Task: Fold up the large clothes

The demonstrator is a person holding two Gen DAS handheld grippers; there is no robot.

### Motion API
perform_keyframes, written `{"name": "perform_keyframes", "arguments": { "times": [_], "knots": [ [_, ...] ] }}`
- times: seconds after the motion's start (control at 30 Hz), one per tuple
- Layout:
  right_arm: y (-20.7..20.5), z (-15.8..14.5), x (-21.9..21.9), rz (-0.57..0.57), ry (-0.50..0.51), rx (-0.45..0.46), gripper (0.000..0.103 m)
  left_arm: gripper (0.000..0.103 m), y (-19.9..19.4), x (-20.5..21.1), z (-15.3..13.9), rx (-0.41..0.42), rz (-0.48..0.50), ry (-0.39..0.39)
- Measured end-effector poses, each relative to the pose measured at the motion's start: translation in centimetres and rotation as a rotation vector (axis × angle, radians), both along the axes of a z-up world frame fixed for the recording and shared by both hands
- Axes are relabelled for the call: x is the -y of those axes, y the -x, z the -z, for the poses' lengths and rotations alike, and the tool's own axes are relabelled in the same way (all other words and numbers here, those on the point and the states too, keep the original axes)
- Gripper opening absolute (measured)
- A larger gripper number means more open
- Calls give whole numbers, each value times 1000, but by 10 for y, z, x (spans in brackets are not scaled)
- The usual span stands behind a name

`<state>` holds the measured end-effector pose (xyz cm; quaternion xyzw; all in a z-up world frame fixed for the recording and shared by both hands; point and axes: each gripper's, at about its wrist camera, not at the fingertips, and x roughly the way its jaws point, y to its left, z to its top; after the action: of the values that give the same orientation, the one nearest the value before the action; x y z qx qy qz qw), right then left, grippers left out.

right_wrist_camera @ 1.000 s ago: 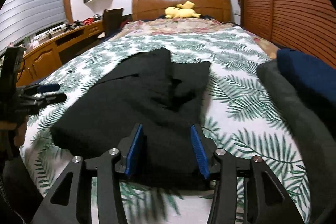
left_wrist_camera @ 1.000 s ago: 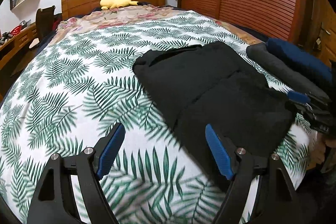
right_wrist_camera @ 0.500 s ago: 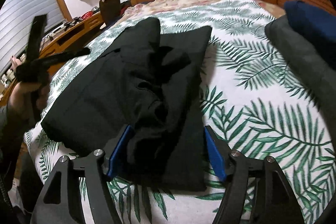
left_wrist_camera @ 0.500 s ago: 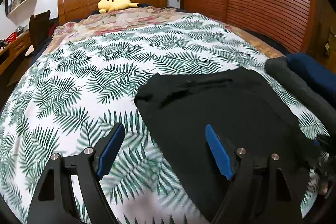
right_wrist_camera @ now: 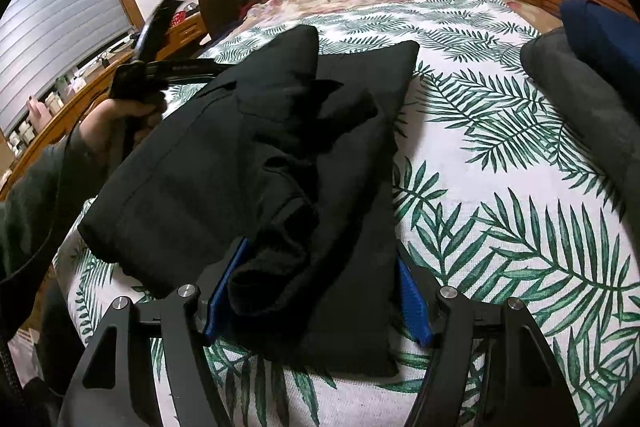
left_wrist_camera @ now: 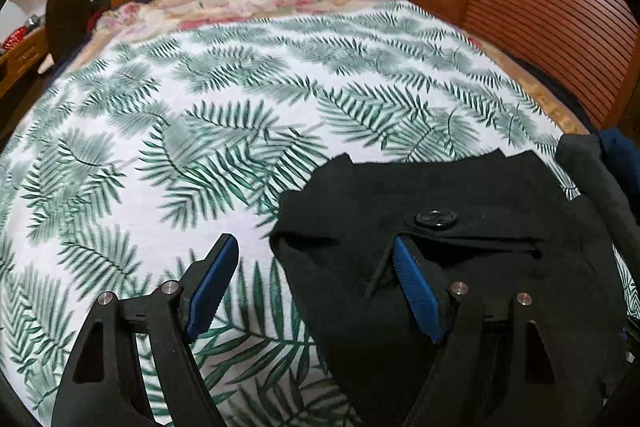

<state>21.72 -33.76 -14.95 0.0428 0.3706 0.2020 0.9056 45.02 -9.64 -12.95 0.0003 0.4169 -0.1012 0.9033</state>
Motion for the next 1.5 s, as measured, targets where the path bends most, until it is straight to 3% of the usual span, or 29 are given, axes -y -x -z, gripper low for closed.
{"name": "perform_keyframes", "arguments": {
  "times": [0.27,0.57,0.67,0.73,0.83,0.97,1.03,1.23,1.5],
  "knots": [
    [-1,0,-4,-4,13,4,70,80,-5,6,17,-33,-8,16],
    [-1,2,-7,-20,28,2,70,77,-11,-7,29,-120,-27,172],
    [-2,2,-7,-26,18,-6,70,61,-9,-3,26,-127,-2,190],
    [-3,3,-7,-30,9,-10,69,49,-6,4,22,-115,10,155],
    [-2,1,-9,-76,-30,-6,48,34,-3,11,16,-105,9,121],
    [-3,-4,-6,-86,-46,13,34,21,8,17,6,-69,-15,61],
    [-1,-11,0,-84,-53,38,26,17,18,16,-5,-40,-26,47],
    [1,-19,25,-47,-107,67,21,16,67,1,-32,19,-30,27],
    [4,-14,38,-54,-168,51,22,16,166,-28,-26,64,-53,47]
  ]
}}
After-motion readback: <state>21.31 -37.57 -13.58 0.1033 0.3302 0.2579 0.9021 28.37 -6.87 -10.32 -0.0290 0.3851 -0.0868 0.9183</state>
